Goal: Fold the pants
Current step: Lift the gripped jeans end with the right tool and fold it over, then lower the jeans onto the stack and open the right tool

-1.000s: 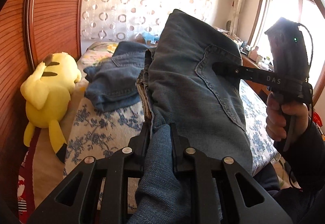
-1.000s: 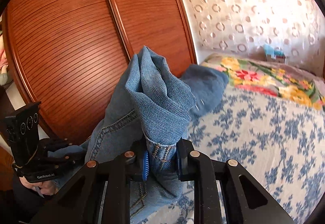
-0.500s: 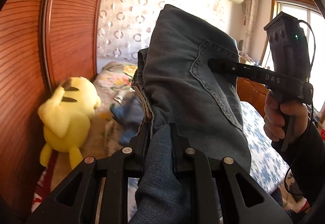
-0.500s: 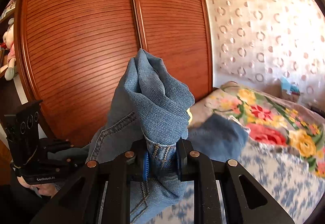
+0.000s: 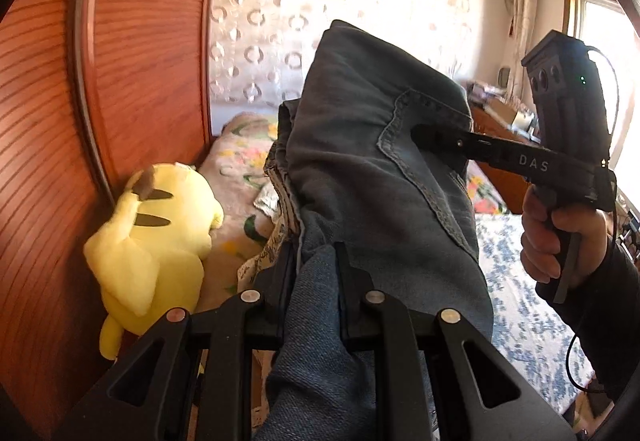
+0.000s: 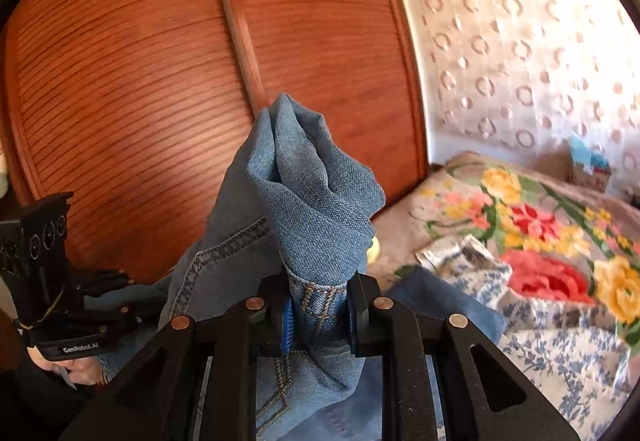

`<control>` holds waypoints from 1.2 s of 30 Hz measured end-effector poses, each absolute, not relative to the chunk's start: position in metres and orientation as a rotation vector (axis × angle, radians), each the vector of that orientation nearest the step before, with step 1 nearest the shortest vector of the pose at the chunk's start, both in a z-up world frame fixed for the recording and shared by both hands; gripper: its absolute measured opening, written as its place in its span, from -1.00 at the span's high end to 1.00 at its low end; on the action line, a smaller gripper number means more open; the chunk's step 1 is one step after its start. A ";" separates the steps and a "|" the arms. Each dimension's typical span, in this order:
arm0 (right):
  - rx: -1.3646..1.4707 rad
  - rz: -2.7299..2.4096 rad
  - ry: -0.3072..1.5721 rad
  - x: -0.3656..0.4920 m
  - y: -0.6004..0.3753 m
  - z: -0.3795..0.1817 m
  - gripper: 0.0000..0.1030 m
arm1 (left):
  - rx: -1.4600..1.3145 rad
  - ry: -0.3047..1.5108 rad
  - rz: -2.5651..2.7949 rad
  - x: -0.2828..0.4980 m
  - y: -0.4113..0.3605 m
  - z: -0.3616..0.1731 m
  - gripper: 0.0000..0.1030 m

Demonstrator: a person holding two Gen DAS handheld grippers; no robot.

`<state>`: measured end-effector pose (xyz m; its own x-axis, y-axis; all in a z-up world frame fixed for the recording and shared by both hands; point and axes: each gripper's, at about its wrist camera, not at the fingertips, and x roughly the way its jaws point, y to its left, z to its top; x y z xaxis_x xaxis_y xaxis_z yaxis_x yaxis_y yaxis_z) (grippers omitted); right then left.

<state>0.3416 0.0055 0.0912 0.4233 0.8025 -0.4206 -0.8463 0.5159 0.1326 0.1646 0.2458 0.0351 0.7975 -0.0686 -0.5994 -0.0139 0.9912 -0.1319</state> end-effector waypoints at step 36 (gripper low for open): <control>-0.149 0.922 0.516 0.379 0.012 0.083 0.04 | -0.087 0.703 -0.052 0.205 0.225 0.017 -0.06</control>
<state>0.3788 0.0119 0.0829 0.4925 0.7219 -0.4861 -0.7920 0.6033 0.0937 0.2051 0.2250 0.0173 0.7618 -0.0769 -0.6432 0.0183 0.9951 -0.0973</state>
